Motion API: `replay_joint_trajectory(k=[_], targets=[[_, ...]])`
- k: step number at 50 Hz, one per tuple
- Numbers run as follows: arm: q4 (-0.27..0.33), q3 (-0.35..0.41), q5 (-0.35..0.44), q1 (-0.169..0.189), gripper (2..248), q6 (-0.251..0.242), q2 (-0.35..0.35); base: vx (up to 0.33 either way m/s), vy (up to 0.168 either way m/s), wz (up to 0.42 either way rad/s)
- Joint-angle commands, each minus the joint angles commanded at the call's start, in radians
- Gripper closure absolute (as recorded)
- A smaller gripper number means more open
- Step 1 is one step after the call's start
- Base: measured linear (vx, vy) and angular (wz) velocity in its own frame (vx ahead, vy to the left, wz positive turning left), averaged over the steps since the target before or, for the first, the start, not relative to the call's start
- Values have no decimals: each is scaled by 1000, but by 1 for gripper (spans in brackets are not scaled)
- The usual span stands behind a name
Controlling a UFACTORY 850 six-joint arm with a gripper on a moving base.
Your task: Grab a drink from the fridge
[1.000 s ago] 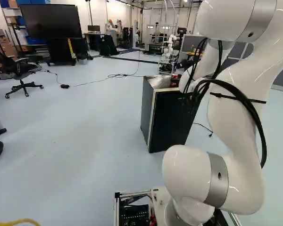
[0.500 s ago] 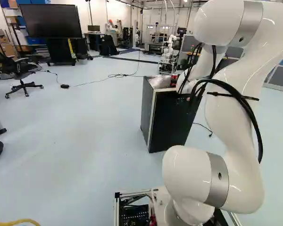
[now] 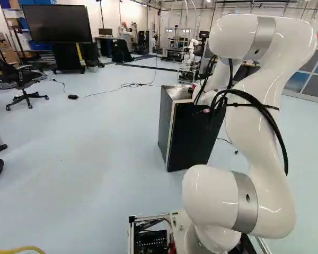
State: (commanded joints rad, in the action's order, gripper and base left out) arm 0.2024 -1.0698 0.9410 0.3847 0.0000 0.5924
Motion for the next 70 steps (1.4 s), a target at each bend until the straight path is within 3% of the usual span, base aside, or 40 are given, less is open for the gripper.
replay_joint_trajectory(k=[12,24,38,48,65,66,70], targets=[[0,-56,0,-25,3,0,42,0,0,0],[0,-111,0,-27,3,0,87,0,0,0],[0,-119,0,-27,3,0,94,0,0,0],[0,-119,0,-27,3,43,94,0,0,0],[0,-119,0,-27,4,52,94,0,0,0],[0,-119,0,-27,39,52,94,0,0,0],[0,-119,0,-27,39,52,94,0,0,0]])
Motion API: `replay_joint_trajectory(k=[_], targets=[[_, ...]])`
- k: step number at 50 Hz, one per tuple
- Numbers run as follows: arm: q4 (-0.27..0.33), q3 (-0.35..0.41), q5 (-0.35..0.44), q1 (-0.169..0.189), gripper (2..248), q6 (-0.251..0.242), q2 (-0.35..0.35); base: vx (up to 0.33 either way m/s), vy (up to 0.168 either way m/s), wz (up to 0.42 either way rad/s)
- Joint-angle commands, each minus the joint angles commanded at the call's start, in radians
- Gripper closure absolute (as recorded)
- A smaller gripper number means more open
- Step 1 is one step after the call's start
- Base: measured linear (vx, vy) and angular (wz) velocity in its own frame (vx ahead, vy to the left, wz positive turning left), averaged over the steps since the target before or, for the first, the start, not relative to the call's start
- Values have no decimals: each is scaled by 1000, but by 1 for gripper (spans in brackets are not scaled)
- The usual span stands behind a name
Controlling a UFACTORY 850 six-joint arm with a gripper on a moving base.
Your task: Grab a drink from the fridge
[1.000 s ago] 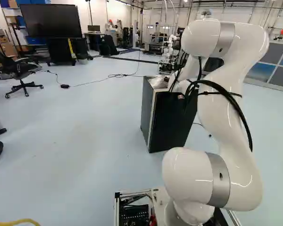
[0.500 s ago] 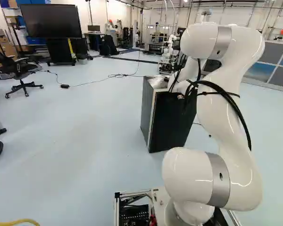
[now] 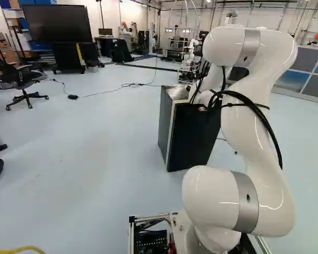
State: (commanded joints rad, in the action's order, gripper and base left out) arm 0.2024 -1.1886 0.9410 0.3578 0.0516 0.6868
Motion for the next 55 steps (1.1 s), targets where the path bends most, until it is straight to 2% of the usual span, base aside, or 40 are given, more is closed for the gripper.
replay_joint_trajectory(k=[1,6,7,11,12,55], targets=[[0,0,0,0,76,0,0,0,0,0],[0,0,0,0,76,0,0,0,0,0],[0,0,0,0,115,0,0,0,0,0],[0,0,0,0,115,0,-1,0,0,0],[0,0,0,0,150,0,-2,0,0,0],[0,0,0,0,151,0,-74,0,0,0]])
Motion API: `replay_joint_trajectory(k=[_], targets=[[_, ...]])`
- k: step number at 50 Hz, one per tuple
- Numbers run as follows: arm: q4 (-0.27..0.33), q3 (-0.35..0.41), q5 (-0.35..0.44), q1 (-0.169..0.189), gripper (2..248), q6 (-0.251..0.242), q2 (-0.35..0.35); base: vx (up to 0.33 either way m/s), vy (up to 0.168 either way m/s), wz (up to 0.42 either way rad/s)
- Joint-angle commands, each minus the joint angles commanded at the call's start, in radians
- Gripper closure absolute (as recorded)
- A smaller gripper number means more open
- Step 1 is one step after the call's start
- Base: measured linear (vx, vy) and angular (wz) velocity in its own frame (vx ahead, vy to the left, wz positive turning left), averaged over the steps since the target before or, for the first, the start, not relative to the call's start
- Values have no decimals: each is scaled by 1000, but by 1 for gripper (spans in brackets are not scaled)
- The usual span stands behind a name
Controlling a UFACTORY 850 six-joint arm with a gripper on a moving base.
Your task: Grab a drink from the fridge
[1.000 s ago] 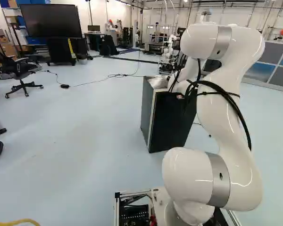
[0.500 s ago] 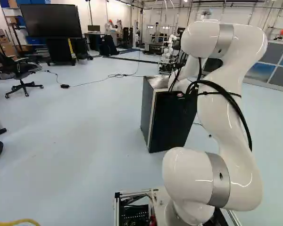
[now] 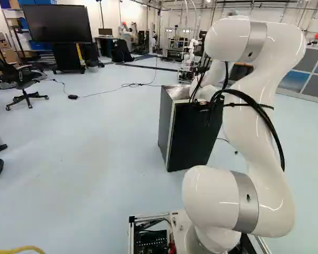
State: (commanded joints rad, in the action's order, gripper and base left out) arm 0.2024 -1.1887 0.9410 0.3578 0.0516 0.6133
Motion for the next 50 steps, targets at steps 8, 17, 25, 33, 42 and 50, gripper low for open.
replay_joint_trajectory(k=[8,17,25,33,42,50], targets=[[0,-2,0,0,151,0,-13,0,0,0],[0,-4,0,0,151,0,-27,0,0,0],[0,-6,0,0,151,0,-34,0,0,0],[0,-4,0,-1,151,0,-36,0,0,0],[-2,6,-1,-4,151,-1,-44,0,0,0],[-5,23,-2,-9,151,-1,-57,0,0,0]])
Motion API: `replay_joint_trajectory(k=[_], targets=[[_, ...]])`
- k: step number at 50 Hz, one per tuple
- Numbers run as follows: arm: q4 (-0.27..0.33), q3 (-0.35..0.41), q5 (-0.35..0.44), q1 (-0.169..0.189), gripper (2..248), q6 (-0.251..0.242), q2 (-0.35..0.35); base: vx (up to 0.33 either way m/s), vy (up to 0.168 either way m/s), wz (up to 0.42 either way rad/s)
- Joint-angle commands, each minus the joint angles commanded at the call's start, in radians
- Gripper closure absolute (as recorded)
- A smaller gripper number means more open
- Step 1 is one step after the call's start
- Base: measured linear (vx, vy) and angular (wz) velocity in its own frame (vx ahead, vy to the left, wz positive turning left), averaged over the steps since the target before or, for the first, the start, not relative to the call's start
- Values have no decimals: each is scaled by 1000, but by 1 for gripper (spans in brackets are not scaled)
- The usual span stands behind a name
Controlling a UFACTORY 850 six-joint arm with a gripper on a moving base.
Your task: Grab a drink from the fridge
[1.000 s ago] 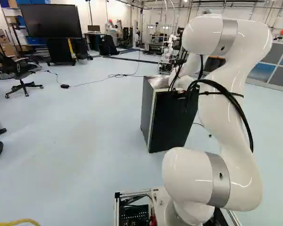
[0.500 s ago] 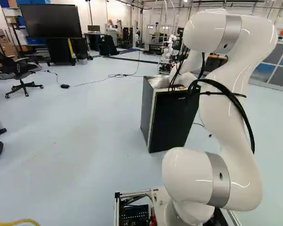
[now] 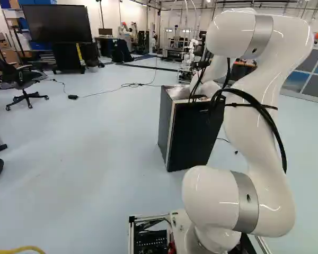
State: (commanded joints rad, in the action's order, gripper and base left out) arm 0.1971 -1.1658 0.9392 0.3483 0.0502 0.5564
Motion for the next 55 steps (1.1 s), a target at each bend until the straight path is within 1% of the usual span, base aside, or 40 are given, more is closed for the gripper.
replay_joint_trajectory(k=[12,24,40,55], targets=[[-7,39,-2,-12,151,-2,-30,0,0,0],[-17,93,-6,-30,151,-4,-72,0,0,0],[-35,193,-12,-62,151,-9,-149,0,0,0],[-57,311,-19,-100,151,-14,-241,0,0,0]])
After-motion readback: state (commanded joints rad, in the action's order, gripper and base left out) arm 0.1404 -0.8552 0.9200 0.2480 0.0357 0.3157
